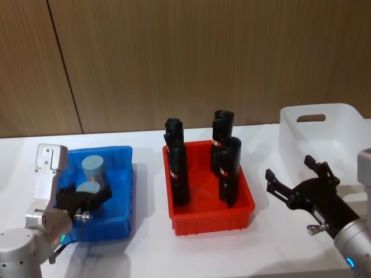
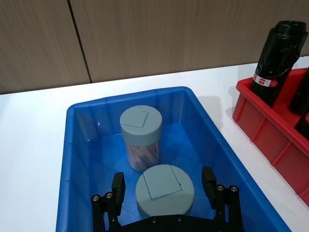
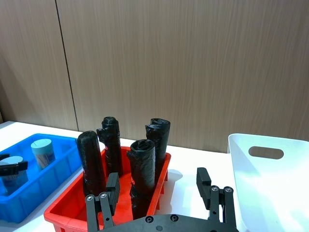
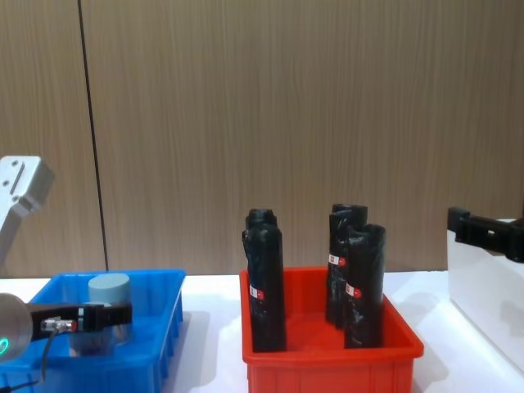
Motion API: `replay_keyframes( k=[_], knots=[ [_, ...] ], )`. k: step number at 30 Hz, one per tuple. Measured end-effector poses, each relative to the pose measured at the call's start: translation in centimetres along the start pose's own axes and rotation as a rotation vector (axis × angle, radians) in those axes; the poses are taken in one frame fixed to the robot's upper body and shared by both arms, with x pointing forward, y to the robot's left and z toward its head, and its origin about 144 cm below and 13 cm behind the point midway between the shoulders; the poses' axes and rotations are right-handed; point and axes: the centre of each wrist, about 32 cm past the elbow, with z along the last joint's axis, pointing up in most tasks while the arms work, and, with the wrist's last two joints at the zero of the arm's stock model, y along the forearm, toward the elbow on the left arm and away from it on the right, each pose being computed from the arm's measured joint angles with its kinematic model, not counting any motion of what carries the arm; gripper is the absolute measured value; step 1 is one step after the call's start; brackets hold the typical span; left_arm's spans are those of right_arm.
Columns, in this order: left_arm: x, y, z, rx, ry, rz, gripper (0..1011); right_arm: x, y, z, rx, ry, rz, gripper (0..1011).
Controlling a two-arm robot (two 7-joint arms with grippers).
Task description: Pick the cotton swabs from the blue box and place them into the white box.
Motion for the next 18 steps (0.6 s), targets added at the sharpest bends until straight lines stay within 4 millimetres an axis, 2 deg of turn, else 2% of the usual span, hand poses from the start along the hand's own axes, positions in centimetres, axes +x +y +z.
replay_keyframes(
  k=[7,10,18],
  knots=[
    [0.21,-0.35,-0.31,0.013,0.002,-0.015,958,0.00,0.00,0.00,0.000,0.000,0.000,1002],
    [0.25,-0.45,-0.38,0.018,0.000,-0.020,857,0.00,0.00,0.00,0.000,0.000,0.000,1001],
    [0.07,-0.49,-0.12,0.012,-0.028,-0.032,669,0.00,0.00,0.00,0.000,0.000,0.000,1001]
  ],
)
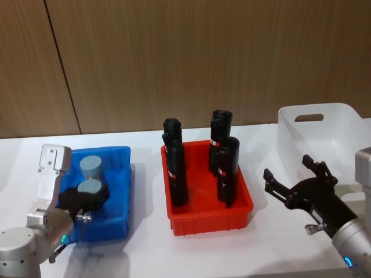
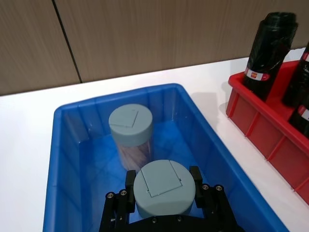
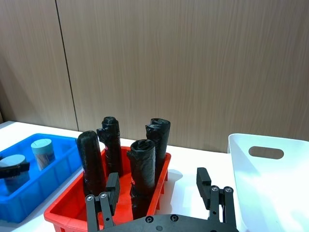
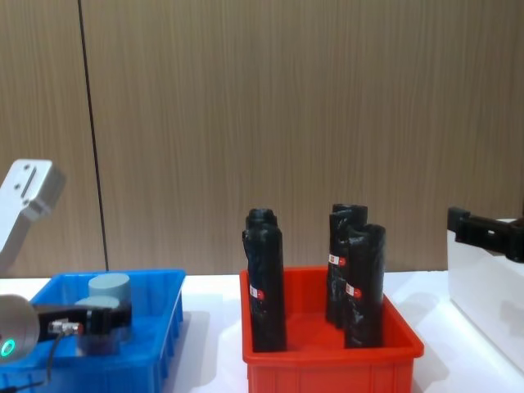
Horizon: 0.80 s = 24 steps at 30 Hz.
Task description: Pick the cotton swabs from the blue box and place them into the white box.
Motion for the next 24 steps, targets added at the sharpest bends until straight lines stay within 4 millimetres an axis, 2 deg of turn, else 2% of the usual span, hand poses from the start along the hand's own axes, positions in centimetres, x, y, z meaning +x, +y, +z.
replay_keyframes(
  k=[6,24],
  knots=[
    [-0.6,0.4,1.2,-0.035,-0.055,-0.016,669,0.0,0.0,0.0,0.000,0.000,0.000,1002],
    [-3.6,2.6,6.6,-0.182,-0.198,-0.175,669,0.0,0.0,0.0,0.000,0.000,0.000,1001]
  ],
)
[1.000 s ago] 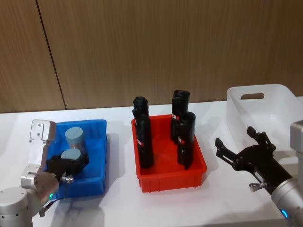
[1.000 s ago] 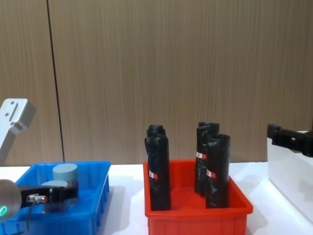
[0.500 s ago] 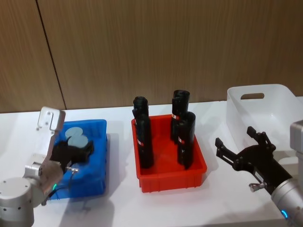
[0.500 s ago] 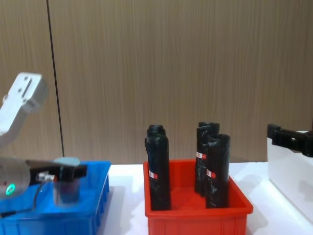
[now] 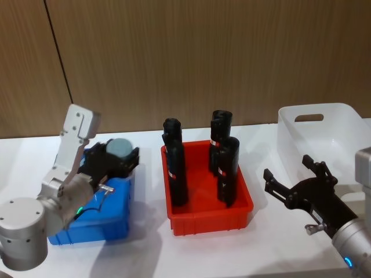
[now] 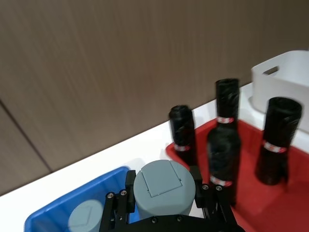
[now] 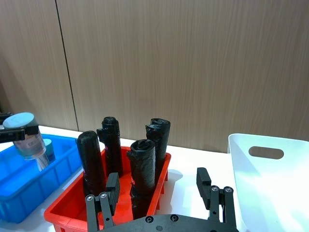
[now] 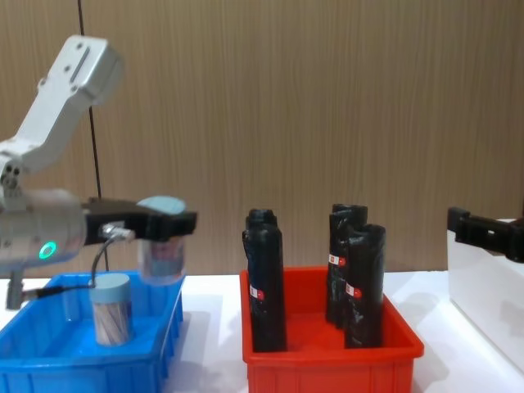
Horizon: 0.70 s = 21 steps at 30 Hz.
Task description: Pick the cotton swabs from the blue box and place them into the white box.
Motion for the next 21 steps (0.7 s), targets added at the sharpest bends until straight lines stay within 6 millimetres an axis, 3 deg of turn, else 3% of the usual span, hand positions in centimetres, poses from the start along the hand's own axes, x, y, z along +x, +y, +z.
replay_keyframes(
  k=[21],
  knots=[
    [-2.4,-1.9,5.9,-0.055,0.058,-0.288,669,0.0,0.0,0.0,0.000,0.000,0.000,1002]
  ],
)
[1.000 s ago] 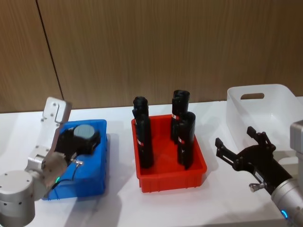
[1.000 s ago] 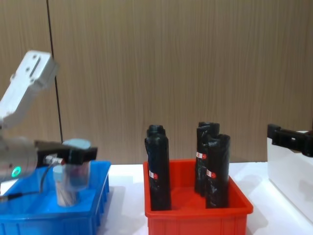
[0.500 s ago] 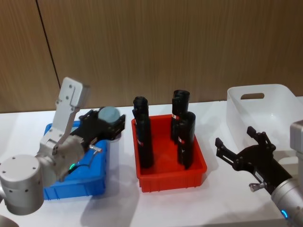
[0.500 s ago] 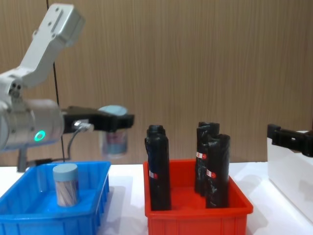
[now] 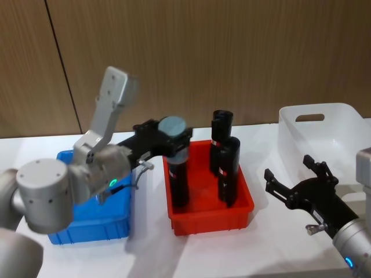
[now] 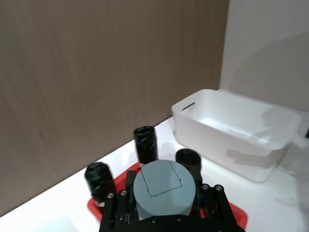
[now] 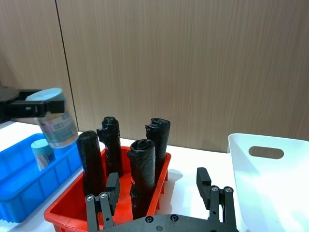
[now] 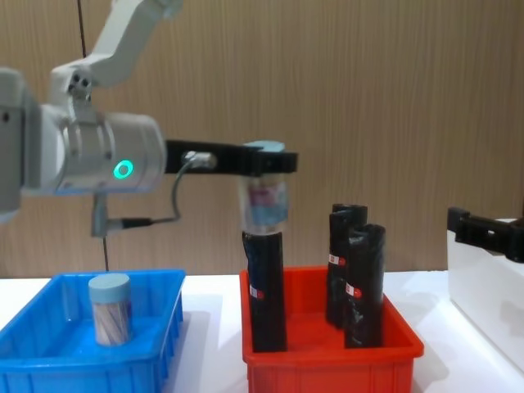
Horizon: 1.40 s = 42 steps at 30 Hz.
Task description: Pick the cotton swabs from the blue box and place them into the white box.
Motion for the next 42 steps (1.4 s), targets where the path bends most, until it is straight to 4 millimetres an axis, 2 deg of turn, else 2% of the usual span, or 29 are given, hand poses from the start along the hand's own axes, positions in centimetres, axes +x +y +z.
replay_keyframes(
  k=[10,17,32,42],
  knots=[
    [0.2,-2.7,2.2,0.022,0.031,-0.108,669,0.0,0.0,0.0,0.000,0.000,0.000,1001],
    [0.2,-3.8,3.0,0.032,0.040,-0.148,669,0.0,0.0,0.0,0.000,0.000,0.000,1002],
    [0.2,-4.9,3.9,0.041,0.048,-0.186,669,0.0,0.1,0.1,-0.006,-0.009,0.006,1001],
    [0.2,-5.1,4.1,0.043,0.048,-0.195,669,0.0,1.7,0.8,-0.056,-0.057,0.046,1001]
  ],
)
